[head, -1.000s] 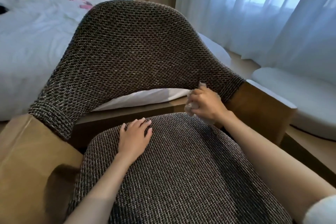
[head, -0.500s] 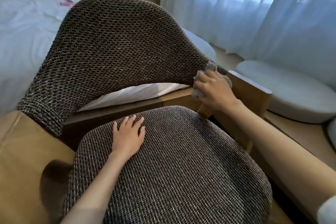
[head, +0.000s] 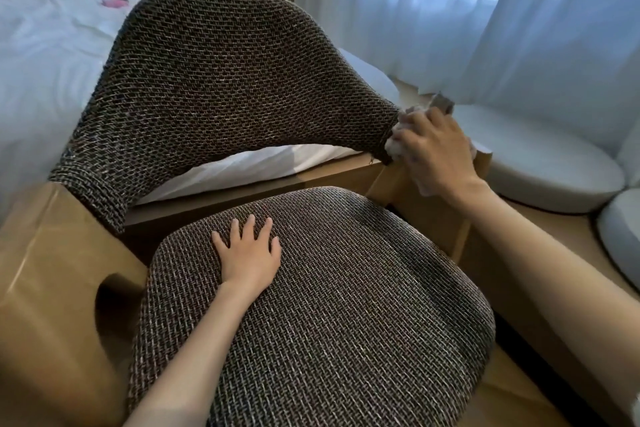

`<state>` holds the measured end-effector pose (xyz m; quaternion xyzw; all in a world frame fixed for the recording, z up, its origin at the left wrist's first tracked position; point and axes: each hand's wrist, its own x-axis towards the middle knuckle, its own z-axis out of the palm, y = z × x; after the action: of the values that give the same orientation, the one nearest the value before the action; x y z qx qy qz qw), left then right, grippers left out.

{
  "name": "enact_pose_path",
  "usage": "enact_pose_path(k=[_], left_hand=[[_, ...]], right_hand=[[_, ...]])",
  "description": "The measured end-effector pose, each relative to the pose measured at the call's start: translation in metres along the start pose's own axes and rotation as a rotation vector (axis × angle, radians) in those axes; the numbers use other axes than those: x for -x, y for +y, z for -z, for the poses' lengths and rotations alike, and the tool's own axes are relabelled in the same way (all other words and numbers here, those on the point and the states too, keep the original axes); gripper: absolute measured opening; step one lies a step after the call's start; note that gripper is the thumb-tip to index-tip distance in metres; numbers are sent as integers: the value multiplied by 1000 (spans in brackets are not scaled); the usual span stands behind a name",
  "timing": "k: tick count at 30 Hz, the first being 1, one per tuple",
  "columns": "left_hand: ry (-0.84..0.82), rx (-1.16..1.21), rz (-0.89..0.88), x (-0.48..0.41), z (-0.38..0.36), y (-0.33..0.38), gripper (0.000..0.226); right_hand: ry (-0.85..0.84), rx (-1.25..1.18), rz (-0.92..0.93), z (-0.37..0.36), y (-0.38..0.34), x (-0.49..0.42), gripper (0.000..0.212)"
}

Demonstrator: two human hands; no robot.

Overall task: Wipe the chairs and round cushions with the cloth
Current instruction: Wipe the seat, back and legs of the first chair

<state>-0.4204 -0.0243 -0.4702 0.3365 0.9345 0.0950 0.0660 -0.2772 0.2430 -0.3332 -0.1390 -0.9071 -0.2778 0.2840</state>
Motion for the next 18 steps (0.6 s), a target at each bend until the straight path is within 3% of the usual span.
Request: enact_pose_path(k=[2, 5, 7, 9, 12, 14, 18], left_hand=[[-30, -1, 18, 4, 0, 7, 52], [-67, -8, 2, 17, -2, 28, 53], [-74, -11, -41, 25, -6, 39, 53], [-69, -10, -83, 31, -10, 46, 53], [-52, 13, -148, 36, -15, 53, 51], [-44, 40, -186, 37, -18, 61, 51], [-45, 47, -235, 37, -21, 71, 51]], right_hand=[[-2, -12, 18, -4, 0, 14, 25], [-218, -36, 131, -24, -23, 53, 15], [-266, -11, 185, -30, -35, 73, 9], [-185, -49, 226, -23, -33, 70, 21], [-40, 78, 196, 12, -14, 55, 21], [104, 89, 117, 35, 9, 36, 25], [165, -13, -42, 35, 25, 38, 22]])
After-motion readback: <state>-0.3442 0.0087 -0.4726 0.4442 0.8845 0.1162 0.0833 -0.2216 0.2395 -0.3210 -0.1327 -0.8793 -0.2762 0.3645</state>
